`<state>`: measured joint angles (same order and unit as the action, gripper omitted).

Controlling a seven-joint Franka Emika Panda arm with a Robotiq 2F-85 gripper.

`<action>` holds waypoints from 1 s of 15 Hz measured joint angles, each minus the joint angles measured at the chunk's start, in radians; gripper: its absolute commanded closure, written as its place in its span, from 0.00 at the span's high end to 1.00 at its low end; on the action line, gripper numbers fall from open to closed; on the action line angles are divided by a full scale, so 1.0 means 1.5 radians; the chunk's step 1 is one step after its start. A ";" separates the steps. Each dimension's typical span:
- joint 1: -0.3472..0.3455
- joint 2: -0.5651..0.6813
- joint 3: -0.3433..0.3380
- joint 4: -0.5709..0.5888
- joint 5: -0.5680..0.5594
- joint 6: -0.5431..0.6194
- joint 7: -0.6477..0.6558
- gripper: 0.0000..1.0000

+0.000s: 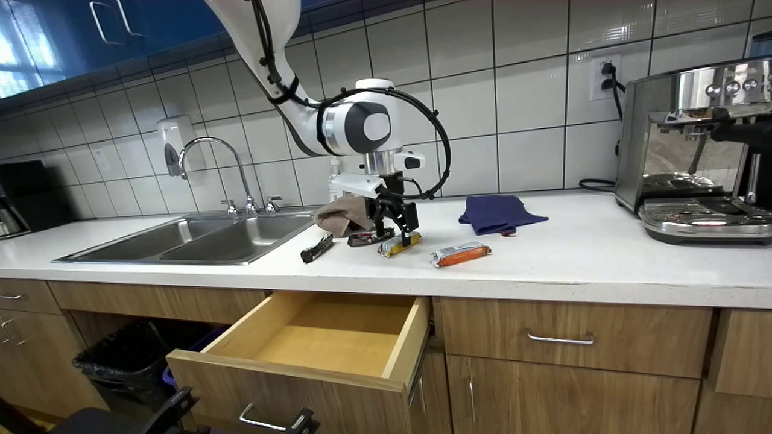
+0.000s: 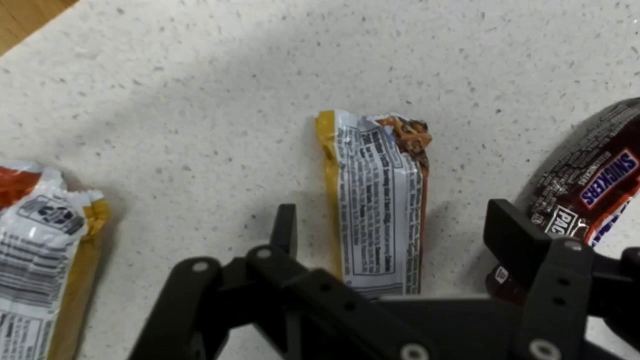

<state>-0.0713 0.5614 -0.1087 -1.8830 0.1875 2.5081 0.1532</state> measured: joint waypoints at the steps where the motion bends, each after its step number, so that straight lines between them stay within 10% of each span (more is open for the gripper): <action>1: 0.000 0.002 0.000 0.004 0.000 -0.002 0.000 0.58; 6: -0.002 0.012 0.000 0.016 0.000 -0.005 0.000 0.18; 15: -0.004 0.012 0.001 0.018 0.000 -0.007 0.000 0.16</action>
<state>-0.0772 0.5801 -0.1077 -1.8560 0.1874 2.4975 0.1532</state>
